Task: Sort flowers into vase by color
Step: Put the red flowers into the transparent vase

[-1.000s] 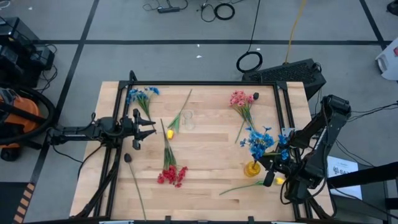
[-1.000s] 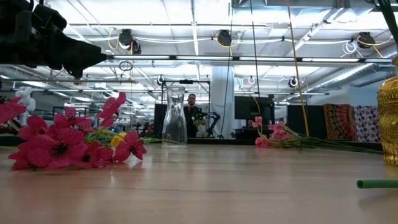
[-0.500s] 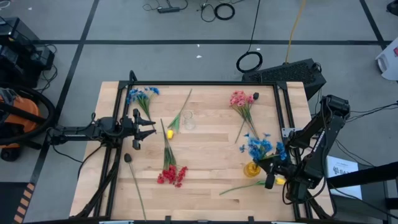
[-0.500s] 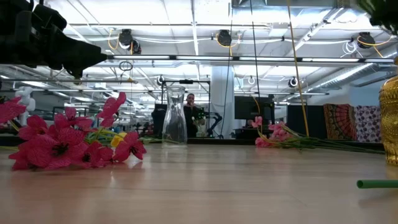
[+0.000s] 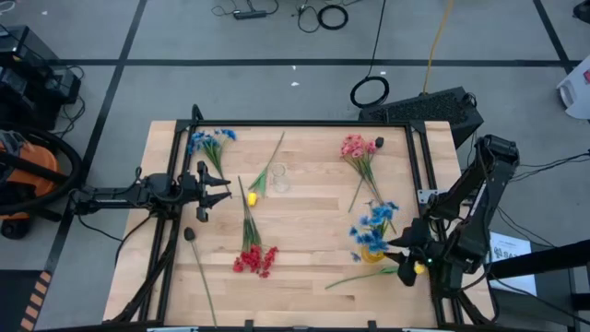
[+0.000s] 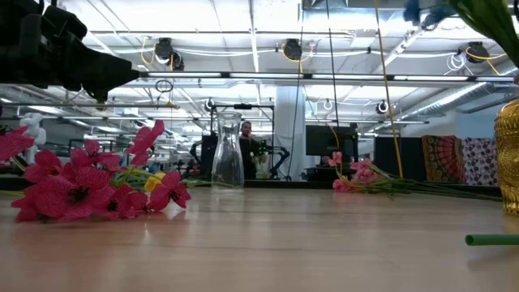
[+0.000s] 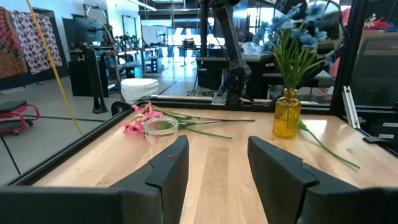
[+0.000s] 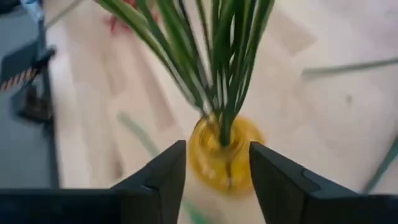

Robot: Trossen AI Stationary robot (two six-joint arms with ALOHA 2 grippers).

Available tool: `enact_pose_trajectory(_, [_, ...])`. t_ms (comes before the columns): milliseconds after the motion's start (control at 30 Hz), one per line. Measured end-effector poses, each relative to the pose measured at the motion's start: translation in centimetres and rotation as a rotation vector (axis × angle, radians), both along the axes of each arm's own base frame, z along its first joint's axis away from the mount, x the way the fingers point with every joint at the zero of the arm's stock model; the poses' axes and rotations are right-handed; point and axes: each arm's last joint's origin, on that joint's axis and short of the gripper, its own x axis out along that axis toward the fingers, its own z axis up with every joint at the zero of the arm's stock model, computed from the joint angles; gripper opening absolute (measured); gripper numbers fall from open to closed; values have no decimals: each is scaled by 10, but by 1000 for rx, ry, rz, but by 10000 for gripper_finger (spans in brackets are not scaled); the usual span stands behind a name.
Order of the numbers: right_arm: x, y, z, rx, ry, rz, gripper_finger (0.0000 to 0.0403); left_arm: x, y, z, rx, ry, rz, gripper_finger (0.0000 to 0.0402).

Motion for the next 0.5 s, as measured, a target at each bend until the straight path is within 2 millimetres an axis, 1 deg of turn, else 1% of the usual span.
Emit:
enact_pose_trajectory(100, [-4, -4, 17, 76, 47, 36, 182, 0, 0, 0, 0, 0, 0, 171])
enact_pose_trajectory(267, [-11, -13, 38, 194, 112, 45, 174, 0, 0, 0, 0, 0, 0, 171])
enact_pose_trajectory(367, [-14, -17, 43, 258, 149, 22, 162, 0, 0, 0, 0, 0, 0, 171])
enact_pose_trajectory(500, [-17, -21, 44, 334, 194, -48, 140, 0, 0, 0, 0, 1, 0, 171])
